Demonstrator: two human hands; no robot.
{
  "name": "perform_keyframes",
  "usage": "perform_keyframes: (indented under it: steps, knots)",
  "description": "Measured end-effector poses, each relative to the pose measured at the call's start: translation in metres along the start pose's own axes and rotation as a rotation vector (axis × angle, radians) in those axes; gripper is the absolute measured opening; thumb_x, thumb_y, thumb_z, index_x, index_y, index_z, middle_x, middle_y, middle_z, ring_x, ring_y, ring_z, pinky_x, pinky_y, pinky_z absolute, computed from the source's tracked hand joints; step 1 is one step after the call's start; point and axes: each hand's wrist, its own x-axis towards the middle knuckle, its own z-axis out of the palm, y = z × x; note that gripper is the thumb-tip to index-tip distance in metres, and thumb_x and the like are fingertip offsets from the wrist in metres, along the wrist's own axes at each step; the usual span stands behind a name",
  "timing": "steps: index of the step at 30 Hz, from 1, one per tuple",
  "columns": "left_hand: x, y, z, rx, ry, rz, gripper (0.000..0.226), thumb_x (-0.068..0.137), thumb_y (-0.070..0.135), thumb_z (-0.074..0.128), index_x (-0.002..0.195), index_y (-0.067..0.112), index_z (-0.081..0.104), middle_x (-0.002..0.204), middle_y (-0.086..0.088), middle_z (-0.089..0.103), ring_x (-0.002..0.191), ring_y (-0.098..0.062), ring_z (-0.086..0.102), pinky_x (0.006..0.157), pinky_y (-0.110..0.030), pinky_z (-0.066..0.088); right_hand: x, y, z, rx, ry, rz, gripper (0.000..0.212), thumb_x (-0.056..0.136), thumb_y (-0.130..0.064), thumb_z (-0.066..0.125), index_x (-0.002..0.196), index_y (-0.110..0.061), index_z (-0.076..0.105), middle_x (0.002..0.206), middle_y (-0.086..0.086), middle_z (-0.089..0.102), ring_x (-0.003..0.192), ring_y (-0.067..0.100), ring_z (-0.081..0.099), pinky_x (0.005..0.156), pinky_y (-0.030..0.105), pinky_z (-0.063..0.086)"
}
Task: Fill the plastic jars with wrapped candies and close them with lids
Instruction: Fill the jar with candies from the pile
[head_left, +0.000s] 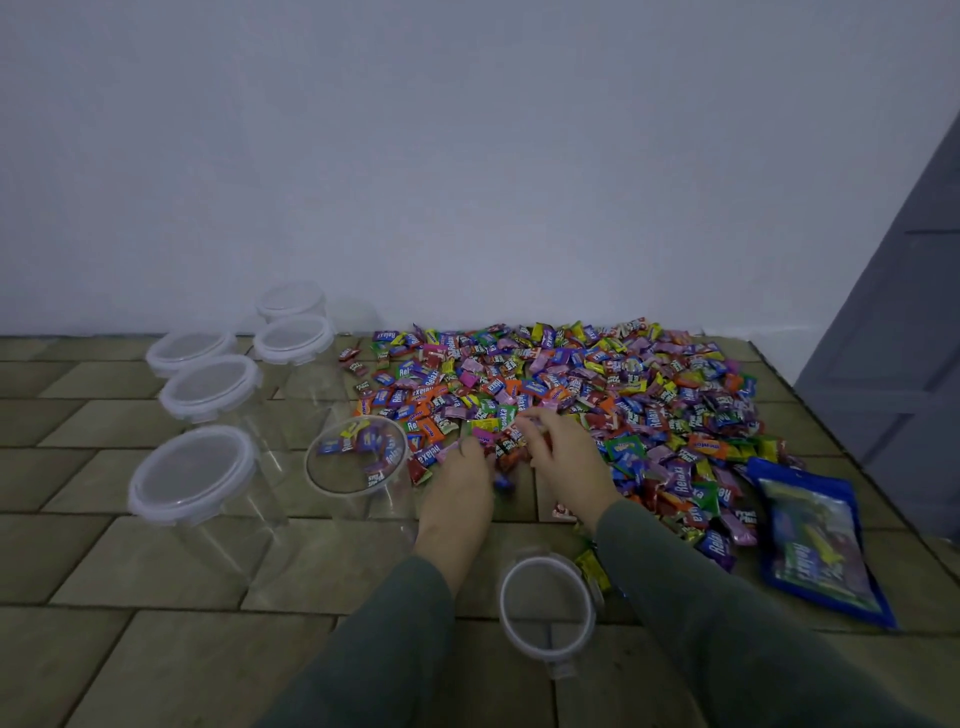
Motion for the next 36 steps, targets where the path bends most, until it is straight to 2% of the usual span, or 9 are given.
perform_keyframes:
  steps: [3, 8, 11, 16, 22, 28, 31, 34, 36]
  knots:
    - [-0.002, 0.009, -0.015, -0.028, 0.093, 0.037, 0.030, 0.105, 0.030, 0.034, 0.120, 0.007, 0.044, 0.115, -0.012, 0.056, 0.099, -0.029, 0.059, 0.070, -0.035, 0.042, 0.001, -0.012, 0.000, 0.184, 0.076, 0.068, 0.034, 0.101, -0.039, 0.042, 0.117, -0.015, 0.060, 0.075, -0.013, 0.055, 0.066, -0.005, 0.052, 0.059, 0.013, 0.039]
    - [-0.005, 0.019, -0.037, -0.095, 0.177, 0.071, 0.028, 0.105, 0.029, 0.036, 0.118, 0.007, 0.045, 0.113, -0.011, 0.057, 0.096, -0.027, 0.058, 0.068, -0.031, 0.041, 0.004, -0.033, -0.007, 0.452, 0.208, 0.177, 0.036, 0.102, -0.039, 0.037, 0.112, -0.015, 0.062, 0.071, -0.009, 0.053, 0.061, 0.001, 0.050, 0.058, 0.018, 0.041]
    - [-0.010, 0.027, -0.058, -0.137, 0.263, 0.091, 0.030, 0.104, 0.031, 0.036, 0.119, 0.007, 0.047, 0.112, -0.011, 0.057, 0.095, -0.027, 0.057, 0.067, -0.029, 0.036, 0.010, -0.049, -0.012, 0.679, 0.282, 0.242, 0.043, 0.102, -0.042, 0.034, 0.097, -0.008, 0.060, 0.058, -0.006, 0.041, 0.048, 0.006, 0.035, 0.048, 0.024, 0.031]
    - [-0.015, 0.031, -0.099, -0.236, 0.380, 0.106, 0.037, 0.104, 0.034, 0.037, 0.126, 0.007, 0.047, 0.113, -0.010, 0.058, 0.104, -0.027, 0.056, 0.068, -0.025, 0.029, 0.022, -0.085, -0.023, 0.994, 0.348, 0.326, 0.041, 0.102, -0.043, 0.035, 0.075, -0.014, 0.047, 0.059, -0.004, 0.040, 0.046, 0.009, 0.032, 0.045, 0.021, 0.030]
    - [-0.017, 0.000, -0.134, -0.374, 0.435, 0.030, 0.038, 0.102, 0.038, 0.041, 0.127, 0.011, 0.051, 0.116, -0.009, 0.062, 0.109, -0.027, 0.056, 0.075, -0.029, 0.037, 0.031, -0.135, -0.022, 1.229, 0.296, 0.344, 0.045, 0.102, -0.047, 0.033, 0.106, -0.015, 0.063, 0.058, -0.005, 0.042, 0.044, 0.009, 0.034, 0.048, 0.020, 0.032]
    - [-0.020, -0.059, -0.141, -0.428, 0.515, 0.128, 0.034, 0.099, 0.034, 0.051, 0.121, 0.009, 0.057, 0.111, -0.009, 0.067, 0.100, -0.022, 0.061, 0.075, -0.021, 0.036, 0.035, -0.172, 0.008, 1.392, 0.231, 0.422, 0.043, 0.102, -0.048, 0.034, 0.097, -0.018, 0.064, 0.057, -0.005, 0.042, 0.040, 0.010, 0.032, 0.051, 0.025, 0.027]
    - [-0.023, -0.076, -0.133, -0.520, 0.514, 0.150, 0.037, 0.096, 0.041, 0.047, 0.114, 0.012, 0.058, 0.104, -0.002, 0.067, 0.093, -0.012, 0.061, 0.071, -0.014, 0.039, 0.033, -0.185, 0.025, 1.413, 0.231, 0.433, 0.042, 0.102, -0.048, 0.035, 0.094, -0.019, 0.065, 0.056, -0.005, 0.043, 0.040, 0.011, 0.032, 0.049, 0.027, 0.026]
    - [-0.023, -0.081, -0.129, -0.606, 0.504, 0.117, 0.025, 0.100, 0.034, 0.049, 0.114, 0.016, 0.057, 0.102, 0.005, 0.064, 0.086, 0.006, 0.058, 0.071, -0.003, 0.039, 0.029, -0.192, 0.039, 1.417, 0.243, 0.451, 0.043, 0.101, -0.048, 0.036, 0.095, -0.019, 0.065, 0.056, -0.005, 0.044, 0.043, 0.012, 0.032, 0.048, 0.027, 0.026]
    - [-0.022, -0.082, -0.129, -0.634, 0.474, 0.094, 0.025, 0.100, 0.030, 0.048, 0.117, 0.015, 0.057, 0.105, 0.005, 0.063, 0.088, 0.005, 0.057, 0.072, -0.001, 0.039, 0.028, -0.194, 0.047, 1.412, 0.274, 0.466, 0.044, 0.101, -0.048, 0.036, 0.097, -0.017, 0.066, 0.056, -0.005, 0.044, 0.047, 0.013, 0.032, 0.049, 0.026, 0.026]
